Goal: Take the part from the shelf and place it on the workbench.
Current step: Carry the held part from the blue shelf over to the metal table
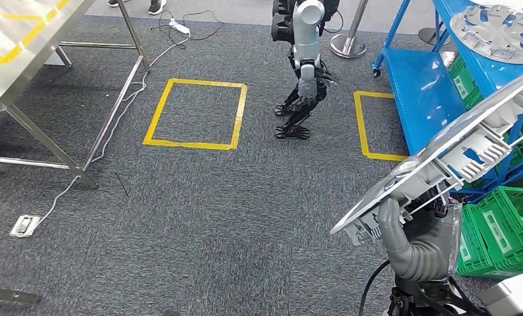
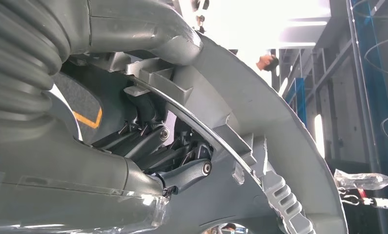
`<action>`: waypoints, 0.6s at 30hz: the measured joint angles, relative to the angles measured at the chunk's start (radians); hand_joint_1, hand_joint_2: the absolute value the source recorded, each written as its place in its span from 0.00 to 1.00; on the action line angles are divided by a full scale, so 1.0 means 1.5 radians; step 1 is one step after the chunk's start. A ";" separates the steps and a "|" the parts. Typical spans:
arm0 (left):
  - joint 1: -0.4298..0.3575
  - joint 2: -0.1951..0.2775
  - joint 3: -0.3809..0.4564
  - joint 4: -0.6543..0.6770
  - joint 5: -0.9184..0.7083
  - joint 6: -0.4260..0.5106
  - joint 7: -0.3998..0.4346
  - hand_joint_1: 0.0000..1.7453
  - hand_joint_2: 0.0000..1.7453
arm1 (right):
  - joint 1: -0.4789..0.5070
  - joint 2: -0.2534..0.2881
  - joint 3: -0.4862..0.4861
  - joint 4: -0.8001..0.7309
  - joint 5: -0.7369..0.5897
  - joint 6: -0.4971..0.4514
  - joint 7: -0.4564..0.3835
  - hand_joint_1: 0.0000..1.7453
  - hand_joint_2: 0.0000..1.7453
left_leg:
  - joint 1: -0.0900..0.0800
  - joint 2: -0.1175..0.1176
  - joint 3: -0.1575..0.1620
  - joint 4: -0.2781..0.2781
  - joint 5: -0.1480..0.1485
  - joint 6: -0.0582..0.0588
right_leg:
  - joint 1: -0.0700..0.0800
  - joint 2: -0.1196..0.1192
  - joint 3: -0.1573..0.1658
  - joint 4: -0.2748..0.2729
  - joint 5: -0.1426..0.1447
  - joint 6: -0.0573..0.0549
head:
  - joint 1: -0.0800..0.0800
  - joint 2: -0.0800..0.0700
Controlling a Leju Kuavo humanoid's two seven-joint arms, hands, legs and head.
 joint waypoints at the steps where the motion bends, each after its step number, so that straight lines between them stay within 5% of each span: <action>1: 0.000 0.000 0.000 0.000 0.000 0.000 0.000 0.00 1.00 | 0.000 0.000 0.000 0.000 0.000 0.000 0.000 1.00 1.00 | 0.000 0.000 0.000 0.000 0.000 0.000 | 0.000 0.000 0.000 0.000 0.000 0.000 | 0.000 0.000; 14: 0.000 0.002 0.000 0.000 -0.001 -0.002 0.002 0.00 1.00 | 0.000 0.000 0.000 0.000 -0.004 0.000 -0.002 1.00 1.00 | -0.005 0.001 0.004 -0.001 0.000 0.011 | -0.006 -0.001 0.003 0.002 -0.004 0.012 | -0.005 0.000; 16: -0.001 0.002 0.000 0.000 -0.001 -0.002 0.002 0.00 1.00 | 0.001 0.000 0.000 -0.001 -0.006 0.000 -0.003 1.00 1.00 | -0.001 0.003 0.008 -0.006 0.004 0.015 | -0.005 -0.012 -0.007 0.031 -0.028 0.016 | -0.002 0.000; 18: -0.001 0.003 0.000 0.000 -0.001 -0.002 0.002 0.00 1.00 | 0.000 0.001 0.000 -0.001 -0.007 0.000 -0.005 1.00 1.00 | 0.001 0.008 0.009 -0.008 0.005 0.016 | -0.006 -0.027 -0.039 0.109 -0.076 0.021 | 0.005 0.000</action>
